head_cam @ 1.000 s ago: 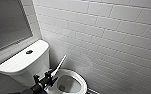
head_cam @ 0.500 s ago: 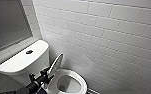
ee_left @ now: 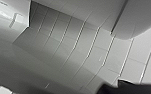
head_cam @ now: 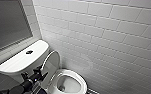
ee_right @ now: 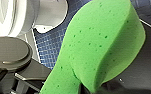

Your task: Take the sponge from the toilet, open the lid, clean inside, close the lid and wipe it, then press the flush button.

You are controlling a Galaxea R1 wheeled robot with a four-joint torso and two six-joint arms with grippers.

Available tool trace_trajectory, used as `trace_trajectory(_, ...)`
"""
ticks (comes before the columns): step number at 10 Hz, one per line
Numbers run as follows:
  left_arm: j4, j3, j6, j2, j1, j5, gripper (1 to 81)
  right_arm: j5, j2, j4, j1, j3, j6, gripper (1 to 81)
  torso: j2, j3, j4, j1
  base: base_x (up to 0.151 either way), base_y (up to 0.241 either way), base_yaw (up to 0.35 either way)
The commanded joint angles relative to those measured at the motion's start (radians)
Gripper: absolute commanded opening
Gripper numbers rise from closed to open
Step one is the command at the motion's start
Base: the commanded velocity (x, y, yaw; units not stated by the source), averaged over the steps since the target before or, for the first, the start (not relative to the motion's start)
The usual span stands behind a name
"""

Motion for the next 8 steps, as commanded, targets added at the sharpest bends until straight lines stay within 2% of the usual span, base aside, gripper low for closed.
trace_trajectory(1,-0.017,-0.053,0.091,-0.083,-0.077,0.041,81.1,-0.046,-0.050,-0.031,0.006,0.044,-0.004,1.0,0.000,0.000,0.000,0.000,0.000,0.000,0.000)
trace_trajectory(5,0.001,-0.119,0.089,-0.109,-0.057,0.056,81.1,-0.045,-0.055,-0.036,0.001,0.048,-0.004,1.0,0.000,0.001,0.000,0.000,0.000,0.000,0.000)
trace_trajectory(8,0.111,-0.048,0.086,-0.086,-0.013,0.054,81.1,-0.045,-0.052,-0.036,0.004,0.045,-0.004,1.0,0.000,0.001,-0.001,0.000,0.000,0.000,0.000)
